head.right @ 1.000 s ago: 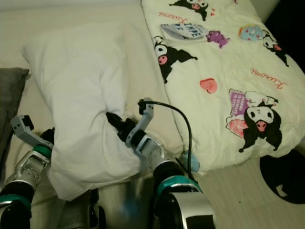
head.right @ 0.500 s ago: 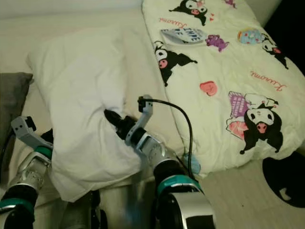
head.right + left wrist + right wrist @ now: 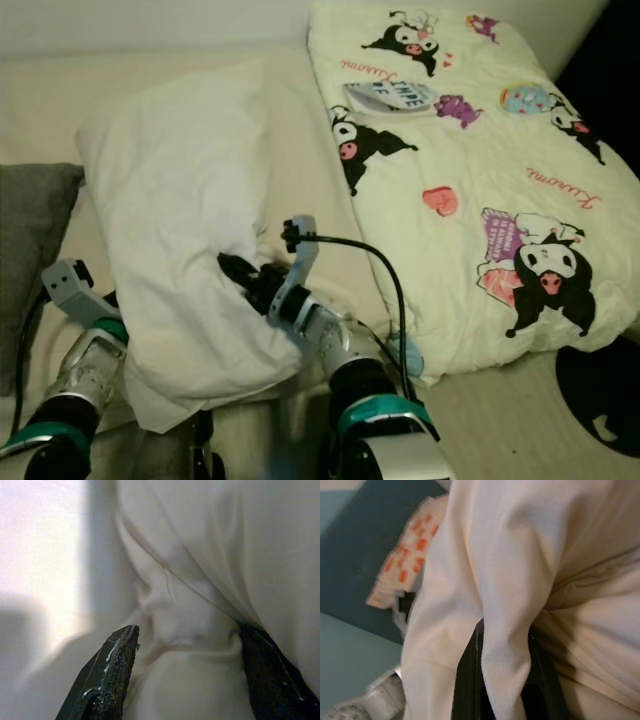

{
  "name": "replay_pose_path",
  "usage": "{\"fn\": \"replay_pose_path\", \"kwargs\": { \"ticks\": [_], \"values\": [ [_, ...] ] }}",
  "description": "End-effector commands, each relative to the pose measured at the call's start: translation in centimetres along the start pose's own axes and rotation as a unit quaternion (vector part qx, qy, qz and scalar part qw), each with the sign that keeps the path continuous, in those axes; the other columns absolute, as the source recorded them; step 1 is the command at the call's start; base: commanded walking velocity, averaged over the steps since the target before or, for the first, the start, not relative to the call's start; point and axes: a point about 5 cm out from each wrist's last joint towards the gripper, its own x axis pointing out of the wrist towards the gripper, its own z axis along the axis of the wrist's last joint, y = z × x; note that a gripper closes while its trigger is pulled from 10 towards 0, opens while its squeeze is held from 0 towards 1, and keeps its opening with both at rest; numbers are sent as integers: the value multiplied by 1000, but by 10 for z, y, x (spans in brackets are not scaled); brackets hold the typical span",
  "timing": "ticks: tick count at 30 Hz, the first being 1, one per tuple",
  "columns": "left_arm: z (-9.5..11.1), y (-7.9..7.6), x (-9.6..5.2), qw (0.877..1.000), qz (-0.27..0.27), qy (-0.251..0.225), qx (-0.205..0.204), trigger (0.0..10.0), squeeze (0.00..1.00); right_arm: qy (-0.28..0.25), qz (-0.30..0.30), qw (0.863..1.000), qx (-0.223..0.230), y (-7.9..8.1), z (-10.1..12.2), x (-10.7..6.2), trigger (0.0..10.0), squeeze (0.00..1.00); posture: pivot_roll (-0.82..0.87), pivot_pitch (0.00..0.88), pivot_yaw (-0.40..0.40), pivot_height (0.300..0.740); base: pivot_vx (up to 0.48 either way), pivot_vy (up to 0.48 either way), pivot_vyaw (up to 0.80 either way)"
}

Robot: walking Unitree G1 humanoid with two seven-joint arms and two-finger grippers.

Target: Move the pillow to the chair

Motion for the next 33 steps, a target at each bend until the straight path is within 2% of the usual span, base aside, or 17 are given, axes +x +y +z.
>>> {"fn": "replay_pose_path", "kwargs": {
  "ticks": [1, 6, 9, 11, 15, 16, 17, 18, 20, 24, 25, 26, 27, 28, 30, 32, 33],
  "values": [
    [-11, 15, -6, 998, 46, 28, -16, 10000, 0, 43, 4, 999, 21, 10, -25, 12, 0, 0, 28, 109, -5, 595, 0, 0, 0],
    [-4, 22, -6, 998, 55, 27, 16, 10000, 0, 37, -26, 999, 28, 4, -21, 6, 0, 0, 3, 134, -30, 595, 0, 0, 0],
    [2, 18, -2, 999, 35, 21, -7, 10000, 0, 46, -30, 998, 23, 2, -21, 5, 0, 0, -11, 161, -35, 595, 0, 0, 0],
    [5, 13, 1, 999, 26, 15, -42, 10000, 0, 54, -30, 998, 14, 2, -22, 5, 0, 0, -20, 164, -33, 595, 0, 0, 0],
    [6, 7, 5, 998, 21, 14, -59, 10000, 0, 55, -29, 998, 11, 3, -22, 8, 0, 0, -42, 172, -25, 595, 0, 0, 0],
    [3, 9, 4, 997, 63, 22, -42, 10000, 0, 53, -31, 998, 13, 4, -22, 9, 0, 0, -47, 183, -15, 595, 0, 0, 0],
    [3, 9, 4, 997, 63, 22, -42, 10000, 0, 53, -31, 998, 13, 4, -22, 9, 0, 0, -47, 183, -15, 595, 0, 0, 0],
    [1, 12, 4, 995, 95, 26, -28, 10000, 0, 53, -32, 998, 15, 4, -22, 9, 0, 0, -47, 183, -15, 595, 0, 0, 0],
    [-3, 19, 0, 989, 141, 21, -46, 10000, 0, 52, -42, 997, 26, 4, -25, 9, 0, 0, -49, 193, -14, 595, 0, 0, 0],
    [-8, 19, -2, 988, 138, 21, -65, 10000, 0, 54, -45, 997, 32, 3, -27, 9, 0, 0, -57, 205, -19, 595, 0, 0, 0],
    [-11, 18, -3, 989, 129, 24, -66, 10000, 0, 55, -45, 997, 34, 3, -28, 8, 0, 0, -59, 205, -20, 595, 0, 0, 0],
    [-18, 6, -1, 993, 81, 46, -76, 10000, 0, 58, -39, 997, 36, 5, -30, 9, 0, 0, -61, 204, -28, 595, 0, 0, 0],
    [-18, 6, -1, 993, 81, 46, -76, 10000, 0, 58, -39, 997, 36, 5, -30, 9, 0, 0, -61, 204, -28, 595, 0, 0, 0],
    [-27, -14, 2, 994, -3, 74, -82, 10000, 0, 63, -28, 997, 38, 8, -32, 10, 0, 0, -61, 205, -29, 595, 0, 0, 0],
    [-29, -19, 2, 993, -22, 79, -82, 10000, 0, 65, -26, 997, 38, 8, -33, 10, 0, 0, -61, 205, -29, 595, 0, 0, 0],
    [-37, -45, 4, 982, -116, 109, -105, 10000, 0, 73, -9, 996, 42, 13, -36, 13, 0, 0, -53, 210, -32, 595, 0, 0, 0],
    [-37, -45, 4, 982, -116, 109, -105, 10000, 0, 73, -9, 996, 42, 13, -36, 13, 0, 0, -53, 210, -32, 595, 0, 0, 0]
  ]
}}
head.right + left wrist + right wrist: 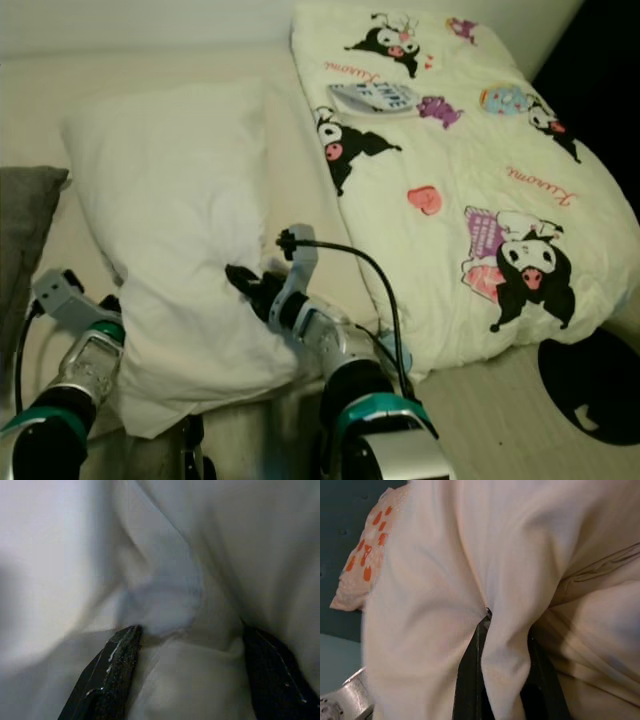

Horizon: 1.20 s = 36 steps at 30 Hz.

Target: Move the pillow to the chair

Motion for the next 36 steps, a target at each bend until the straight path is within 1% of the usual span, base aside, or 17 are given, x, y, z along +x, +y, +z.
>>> {"fn": "replay_pose_path", "kwargs": {
  "ticks": [1, 5, 6, 8, 11, 13, 18, 19, 21, 23, 24, 25, 30, 31, 33, 34, 36],
  "values": [
    [-40, -33, 3, 989, -109, 98, -23, 10000, 0, 62, 66, 995, 44, 26, -35, 14, 0, 0, -36, 178, -35, 595, 0, 0, 0],
    [-43, -40, 3, 983, -142, 111, -43, 10000, 0, 76, 103, 990, 57, 35, -39, 15, 0, 0, -35, 178, -35, 595, 0, 0, 0],
    [-41, -43, 4, 980, -155, 110, -64, 10000, 0, 82, 118, 988, 63, 38, -40, 15, 0, 0, -28, 179, -37, 595, 0, 0, 0],
    [-38, -46, 4, 976, -171, 104, -86, 10000, 0, 91, 140, 984, 70, 43, -43, 14, 0, 0, -22, 176, -37, 595, 0, 0, 0],
    [-36, -49, 4, 971, -193, 98, -101, 10000, 0, 102, 159, 980, 66, 49, -48, 14, 0, 0, 1, 153, -35, 595, 0, 0, 0],
    [-32, -58, 4, 963, -229, 81, -116, 10000, 0, 106, 178, 977, 54, 55, -52, 15, 0, 0, 18, 142, -35, 595, 0, 0, 0],
    [-20, -74, 0, 951, -292, 53, -88, 10000, 0, 71, 191, 978, 51, 60, -36, 16, 0, 0, 53, 109, -27, 595, 0, 0, 0],
    [-14, -79, -2, 951, -305, 41, -44, 10000, 0, 46, 186, 981, 42, 58, -25, 15, 0, 0, 75, 90, -26, 595, 0, 0, 0],
    [-12, -81, -2, 951, -306, 36, -25, 10000, 0, 36, 182, 982, 38, 57, -21, 15, 0, 0, 75, 90, -26, 595, 0, 0, 0],
    [-6, -89, -3, 956, -293, -9, 21, 10000, 0, 8, 178, 983, 33, 55, -8, 10, 0, 0, 91, 60, -24, 595, 0, 0, 0],
    [-6, -89, -3, 956, -293, -9, 21, 10000, 0, 8, 178, 983, 33, 55, -8, 10, 0, 0, 91, 60, -24, 595, 0, 0, 0],
    [-1, -95, -6, 955, -292, -41, 30, 10000, 0, -18, 178, 983, 35, 55, 2, 5, 0, 0, 92, 46, -16, 595, 0, 0, 0],
    [3, -102, -10, 952, -302, -51, 26, 10000, 0, -46, 178, 983, 26, 58, 12, -1, 0, 0, 91, 32, -6, 595, 0, 0, 0],
    [3, -105, -13, 949, -308, -53, 39, 10000, 0, -66, 171, 983, 17, 59, 18, -3, 2118, 0, 90, 25, 0, 595, 0, 0, 0],
    [3, -106, -15, 948, -310, -52, 43, 10000, 0, -81, 160, 984, 7, 60, 22, -4, 2118, 0, 89, 24, 0, 595, 0, 0, 0],
    [2, -106, -17, 948, -310, -50, 55, 10000, 0, -92, 141, 986, -5, 59, 27, -4, 10000, 0, 89, 16, 1, 595, 0, 0, 0],
    [1, -106, -20, 949, -305, -47, 61, 10000, 0, -105, 132, 986, -13, 59, 31, -5, 10000, 0, 89, 11, 1, 595, 0, 0, 0]
  ]
}}
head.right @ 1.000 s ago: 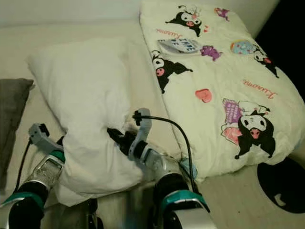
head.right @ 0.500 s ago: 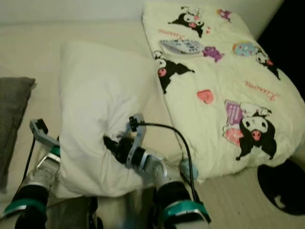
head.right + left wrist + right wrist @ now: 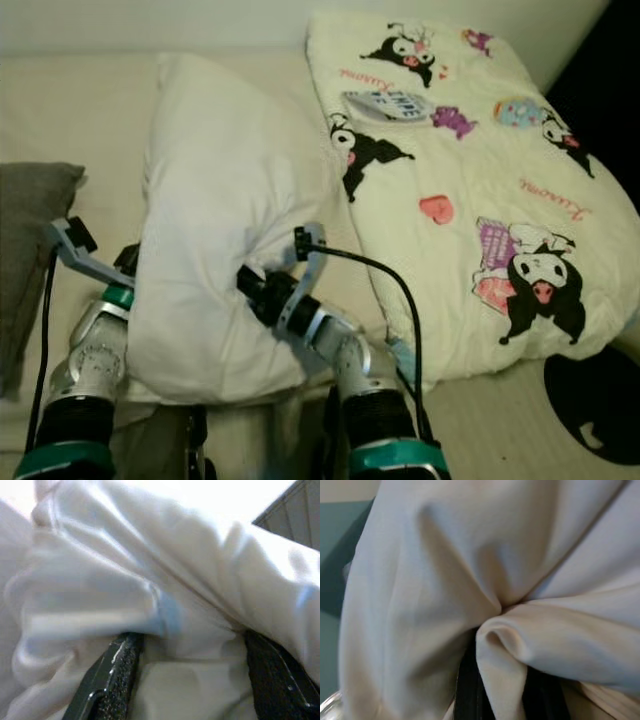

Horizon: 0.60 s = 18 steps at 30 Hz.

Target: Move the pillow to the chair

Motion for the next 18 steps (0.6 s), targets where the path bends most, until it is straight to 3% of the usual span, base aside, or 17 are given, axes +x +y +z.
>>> {"fn": "replay_pose_path", "kwargs": {
  "ticks": [1, 6, 9, 10, 18],
  "values": [
    [-24, -20, 4, 998, -38, 54, -12, 10000, 0, -35, 64, 997, -8, 31, 6, 23, 10000, 0, 89, 11, 1, 595, 0, 0, 0],
    [-20, -25, 0, 999, -32, 43, -4, 10000, 0, -54, 54, 997, -8, 31, 13, 21, 10000, 0, 91, 1, 6, 595, 0, 0, 0],
    [-17, -25, -2, 999, -13, 45, 16, 10000, 0, -56, 40, 997, -14, 29, 13, 21, 10000, 0, 90, 0, 12, 595, 0, 0, 0],
    [-15, -26, -5, 998, -2, 52, 45, 10000, 0, -62, 29, 998, -8, 28, 13, 20, 10000, 0, 92, 0, 18, 605, 0, 0, 0],
    [-11, -29, -8, 996, 1, 55, 75, 10000, 0, -71, 21, 997, -1, 30, 11, 17, 10000, 0, 89, 0, 23, 625, 0, 0, 0]
  ]
}}
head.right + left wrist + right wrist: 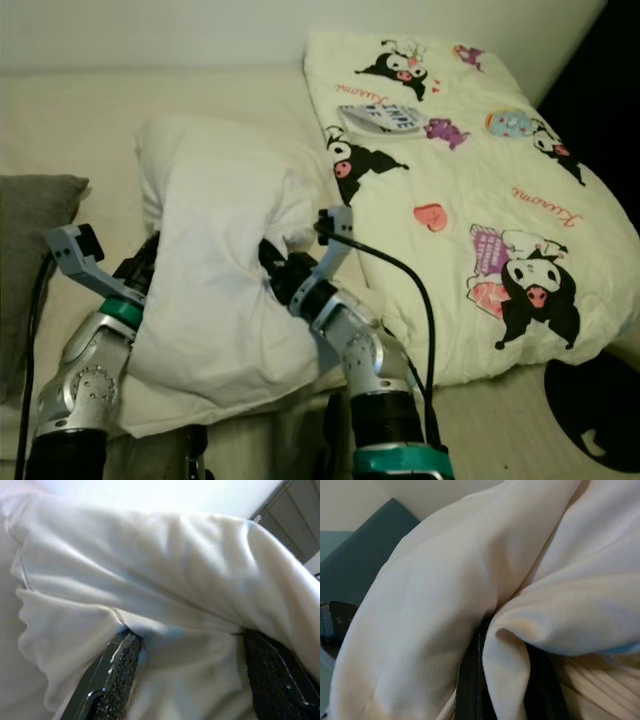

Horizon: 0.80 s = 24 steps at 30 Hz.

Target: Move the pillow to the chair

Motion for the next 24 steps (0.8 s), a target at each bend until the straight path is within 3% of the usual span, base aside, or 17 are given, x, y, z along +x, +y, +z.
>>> {"fn": "replay_pose_path", "kwargs": {
  "ticks": [1, 16, 24],
  "values": [
    [-10, -21, 6, 998, -48, 27, 8, 10000, 0, -23, 67, 997, 27, 34, -5, 21, 10000, 0, 89, 0, 23, 630, 0, 0, 0],
    [4, -34, 21, 998, -56, 6, 13, 10000, 0, -39, 67, 997, 30, 38, -4, 20, 10000, 0, 77, 0, 54, 670, 0, 0, 0],
    [7, -36, 18, 998, -51, 6, 32, 10000, 0, -40, 66, 997, 32, 39, -5, 18, 10000, 0, 74, 0, 58, 695, 0, 0, 0]
  ]
}}
